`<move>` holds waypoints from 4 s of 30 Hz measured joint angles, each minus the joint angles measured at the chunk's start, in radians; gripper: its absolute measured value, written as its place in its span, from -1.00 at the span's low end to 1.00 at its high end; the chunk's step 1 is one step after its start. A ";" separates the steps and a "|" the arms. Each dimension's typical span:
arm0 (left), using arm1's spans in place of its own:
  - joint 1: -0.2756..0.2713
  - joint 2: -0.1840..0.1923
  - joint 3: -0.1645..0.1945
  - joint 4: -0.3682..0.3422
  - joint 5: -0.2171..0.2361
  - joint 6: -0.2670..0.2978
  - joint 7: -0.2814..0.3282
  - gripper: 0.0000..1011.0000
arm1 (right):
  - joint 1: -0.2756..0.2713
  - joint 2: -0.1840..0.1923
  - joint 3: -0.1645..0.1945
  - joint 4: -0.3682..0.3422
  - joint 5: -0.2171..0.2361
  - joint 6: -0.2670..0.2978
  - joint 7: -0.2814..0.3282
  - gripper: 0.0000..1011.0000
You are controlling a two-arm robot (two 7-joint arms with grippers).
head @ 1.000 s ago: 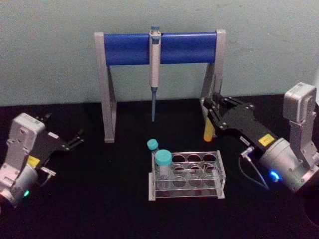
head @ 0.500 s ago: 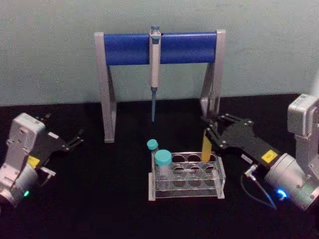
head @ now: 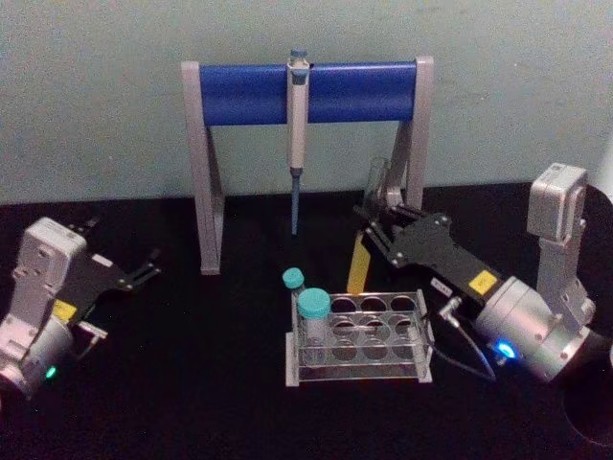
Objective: Pick up the test tube from the test tube rack, shake it, then place it back into the test tube rack.
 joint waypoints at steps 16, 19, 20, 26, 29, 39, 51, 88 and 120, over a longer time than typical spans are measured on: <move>0.000 0.000 0.000 0.000 0.000 0.000 0.000 1.00 | 0.059 -0.046 0.016 0.093 -0.035 -0.052 -0.065 -0.56; 0.000 0.000 0.000 0.000 0.000 0.000 0.000 1.00 | 0.058 -0.046 0.019 0.093 -0.040 -0.051 -0.067 -0.56; 0.000 0.000 0.000 0.000 0.000 0.000 0.000 1.00 | 0.057 -0.046 0.019 0.093 -0.042 -0.050 -0.067 -0.56; 0.000 0.000 0.000 0.000 0.000 0.000 0.000 1.00 | 0.055 -0.048 0.021 0.091 -0.047 -0.049 -0.067 -0.56; 0.000 0.000 0.000 0.000 0.000 0.000 0.000 1.00 | 0.054 -0.050 0.022 0.090 -0.049 -0.049 -0.067 -0.56; 0.000 0.000 0.000 0.000 0.000 0.000 0.000 1.00 | 0.050 -0.051 0.025 0.085 -0.052 -0.047 -0.065 -0.56; 0.000 0.000 0.000 0.000 0.000 0.000 0.000 1.00 | 0.050 -0.054 0.025 0.085 -0.053 -0.043 -0.064 -0.56; 0.000 0.000 0.000 0.000 0.000 0.000 0.000 1.00 | -0.050 0.006 0.029 -0.007 -0.045 -0.008 -0.065 -0.56; 0.000 0.000 0.000 0.000 0.000 0.000 0.000 1.00 | -0.011 -0.027 0.010 0.081 -0.070 -0.017 -0.064 -0.56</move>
